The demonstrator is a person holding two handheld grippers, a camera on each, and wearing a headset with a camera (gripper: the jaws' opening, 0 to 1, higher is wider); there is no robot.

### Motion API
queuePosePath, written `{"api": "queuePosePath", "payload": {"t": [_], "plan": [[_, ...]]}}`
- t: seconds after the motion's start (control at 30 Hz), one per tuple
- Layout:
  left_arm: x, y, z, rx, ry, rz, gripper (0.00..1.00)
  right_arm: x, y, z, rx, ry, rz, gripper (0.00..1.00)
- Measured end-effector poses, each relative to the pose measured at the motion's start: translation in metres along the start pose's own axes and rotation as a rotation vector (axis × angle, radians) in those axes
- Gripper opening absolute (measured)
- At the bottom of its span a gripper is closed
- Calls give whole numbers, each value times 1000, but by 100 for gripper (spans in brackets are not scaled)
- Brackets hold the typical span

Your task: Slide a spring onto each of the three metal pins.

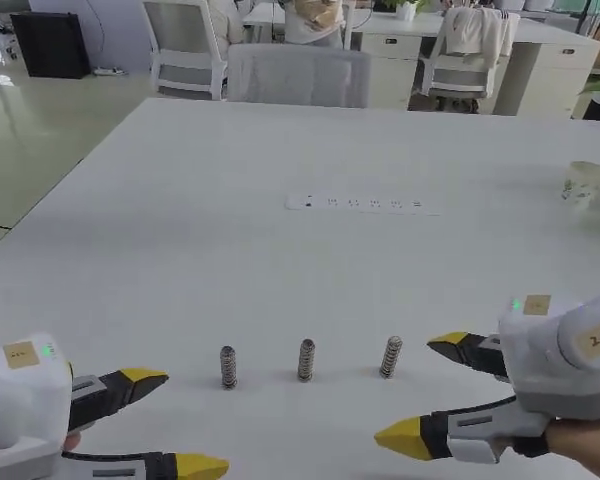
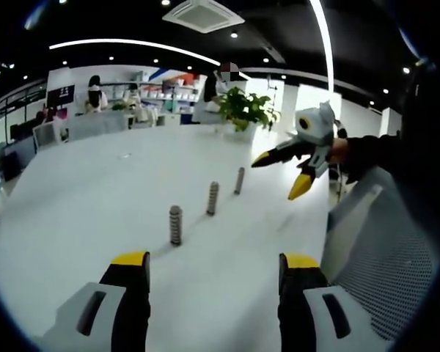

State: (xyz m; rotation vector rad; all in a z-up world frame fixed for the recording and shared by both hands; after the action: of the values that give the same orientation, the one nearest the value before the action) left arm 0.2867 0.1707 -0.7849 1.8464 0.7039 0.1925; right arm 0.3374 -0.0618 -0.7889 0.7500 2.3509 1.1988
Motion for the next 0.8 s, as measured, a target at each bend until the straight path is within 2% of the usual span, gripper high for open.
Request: {"api": "queuePosePath", "payload": {"t": [0.17,0.4,0.53,0.8], "plan": [[2,0,-1,-26,5,-25,67,4,-5,2,-12,19,6,83],[2,-3,0,-33,5,-35,69,5,-9,2,-26,20,34,88],[4,-7,1,-34,8,-45,69,6,-11,3,-25,26,39,89],[4,-8,2,-38,8,-56,70,7,-11,4,-26,31,47,89]]}}
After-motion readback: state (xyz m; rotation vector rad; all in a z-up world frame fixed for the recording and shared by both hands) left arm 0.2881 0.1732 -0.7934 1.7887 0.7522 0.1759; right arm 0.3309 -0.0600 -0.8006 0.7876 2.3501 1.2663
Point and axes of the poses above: the centre of the closed fingertips' face, and the gripper's own axes: z roughly forward along the fingers, x roughly to its left, y roughly out of its top, the point moved 4 cm from there along -z, roughly backward along the fingers, and after that the axes turned 11 degrees about -y, right-handed, at the moved point
